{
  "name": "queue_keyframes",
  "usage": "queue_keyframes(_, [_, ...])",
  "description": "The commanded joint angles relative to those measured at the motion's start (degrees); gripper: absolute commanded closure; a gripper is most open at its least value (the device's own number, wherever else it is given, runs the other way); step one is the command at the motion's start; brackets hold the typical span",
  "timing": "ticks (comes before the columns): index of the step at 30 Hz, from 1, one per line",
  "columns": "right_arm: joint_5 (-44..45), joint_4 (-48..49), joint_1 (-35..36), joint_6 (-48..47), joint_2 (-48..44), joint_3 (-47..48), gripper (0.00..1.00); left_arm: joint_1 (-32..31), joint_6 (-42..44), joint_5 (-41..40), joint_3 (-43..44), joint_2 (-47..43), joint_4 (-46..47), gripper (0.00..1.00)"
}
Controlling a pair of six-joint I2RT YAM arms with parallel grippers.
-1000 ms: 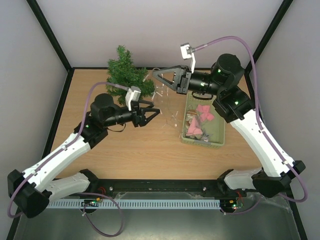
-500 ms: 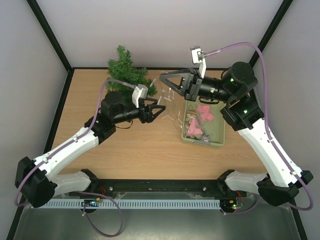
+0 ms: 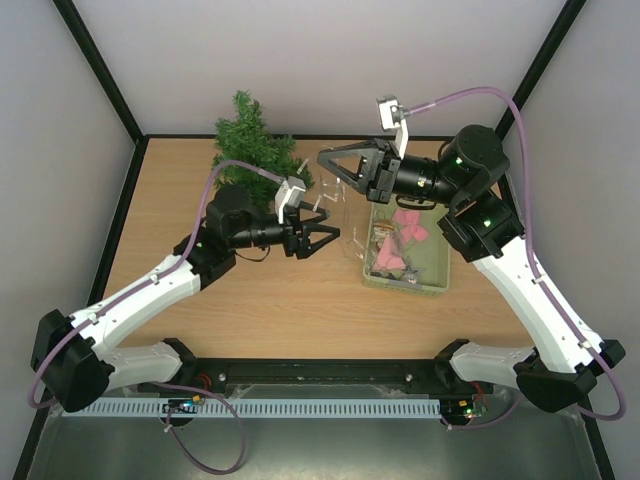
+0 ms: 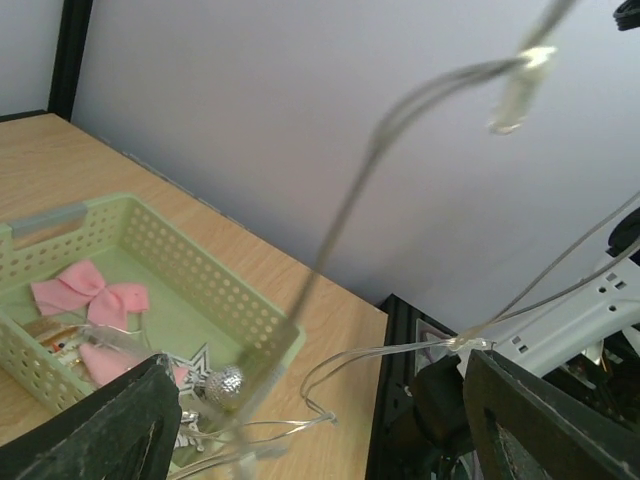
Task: Decorate the small christmas tree
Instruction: Wrap the decoration item around the Christmas tree.
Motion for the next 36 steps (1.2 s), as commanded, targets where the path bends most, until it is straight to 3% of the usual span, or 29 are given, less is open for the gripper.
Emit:
queue_keyframes(1, [-0.6,2.7,0.4,-0.6,-1.2,-0.6,0.98,-0.2,0.8,3.2,0.1,-0.7,1.7,0.21])
queue_keyframes(3, [-0.5,2.9,0.4,-0.4,-1.2,-0.5,0.98,-0.3,1.0,2.6,0.4,-0.6,1.2,0.26])
queue_keyframes(9, [-0.3,2.5,0.4,-1.3,-2.0,-1.3,0.98,-0.3,2.0,-3.4,1.0,-1.6,0.7,0.59])
queue_keyframes(13, [2.1,0.5,0.4,-4.6,-3.9,-3.3,0.98,-0.3,2.1,-5.4,1.1,-3.6,2.3,0.97])
queue_keyframes(15, [6.0,-3.1,0.4,-9.3,-4.8,-2.6,0.98,-0.3,2.8,-7.0,2.1,-4.6,1.4,0.98])
queue_keyframes(19, [24.8,-12.2,0.3,-21.4,-7.6,1.8,0.98,-0.3,5.4,-11.0,7.5,-6.8,-3.2,0.98])
queue_keyframes(24, [39.2,-9.1,0.4,-28.2,-10.9,6.2,0.98,-0.3,6.7,-14.3,21.2,-6.5,-8.6,0.98])
queue_keyframes(28, [38.1,0.4,0.3,-31.4,-11.7,6.8,0.98,-0.3,8.6,-19.8,34.0,-4.7,-14.4,0.98])
queue_keyframes(31, [37.0,1.0,0.3,-31.6,-8.6,13.5,0.98,-0.3,10.2,-23.8,41.7,-4.3,-17.1,0.98])
queue_keyframes(36, [28.9,8.3,0.4,-26.2,-5.5,15.7,0.98,-0.3,12.5,-28.0,49.6,-4.8,-22.4,0.98])
